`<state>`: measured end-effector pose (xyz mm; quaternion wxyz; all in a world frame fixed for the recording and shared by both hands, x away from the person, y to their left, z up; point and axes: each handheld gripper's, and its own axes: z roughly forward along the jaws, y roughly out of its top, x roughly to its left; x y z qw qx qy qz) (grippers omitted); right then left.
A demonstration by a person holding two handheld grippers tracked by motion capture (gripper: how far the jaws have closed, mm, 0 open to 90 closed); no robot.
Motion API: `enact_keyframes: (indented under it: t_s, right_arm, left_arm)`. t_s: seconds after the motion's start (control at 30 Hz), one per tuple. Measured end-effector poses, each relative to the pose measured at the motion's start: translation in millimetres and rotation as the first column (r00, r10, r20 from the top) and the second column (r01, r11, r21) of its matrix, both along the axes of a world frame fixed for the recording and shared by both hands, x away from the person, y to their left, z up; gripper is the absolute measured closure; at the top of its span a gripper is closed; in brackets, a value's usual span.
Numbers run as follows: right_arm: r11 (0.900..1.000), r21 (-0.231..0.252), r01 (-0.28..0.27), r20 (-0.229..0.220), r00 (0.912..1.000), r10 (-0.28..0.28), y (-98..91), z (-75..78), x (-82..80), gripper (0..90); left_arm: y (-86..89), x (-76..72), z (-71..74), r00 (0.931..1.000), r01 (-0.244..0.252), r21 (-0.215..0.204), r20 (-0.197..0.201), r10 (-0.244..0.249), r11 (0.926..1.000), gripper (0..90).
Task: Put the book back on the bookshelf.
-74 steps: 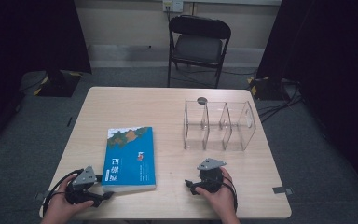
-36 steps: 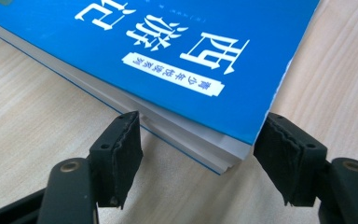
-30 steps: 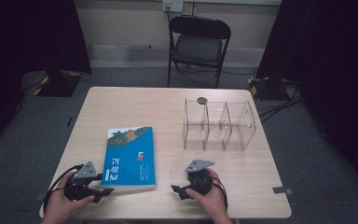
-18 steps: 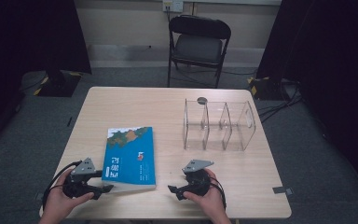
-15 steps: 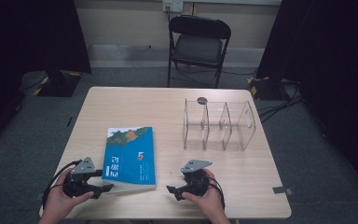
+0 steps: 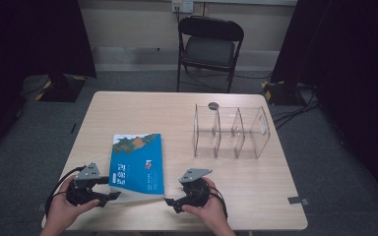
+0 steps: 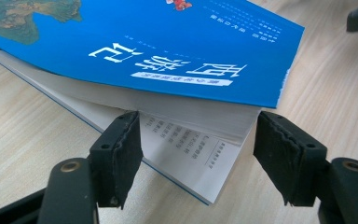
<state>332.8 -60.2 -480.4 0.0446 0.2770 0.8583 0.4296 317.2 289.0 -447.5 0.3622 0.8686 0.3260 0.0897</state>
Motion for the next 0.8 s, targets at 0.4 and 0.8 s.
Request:
enact_keyframes:
  t_s: [0.4, 0.8]
  right_arm:
    - [0.9970, -0.016, -0.075, 0.023, 0.9969, 0.075, 26.5, 8.7, 3.6, 12.8]
    - [0.9904, -0.006, -0.138, 0.037, 0.9897, 0.139, 60.7, 13.2, 10.0, 12.8]
  left_arm:
    - [-1.8, 0.9, 4.1, 1.0000, -0.001, -0.002, 0.010, 0.001, 1.0000, 32.1]
    - [-3.5, 1.7, 7.3, 0.9999, -0.006, -0.020, 0.014, 0.006, 0.9998, 32.2]
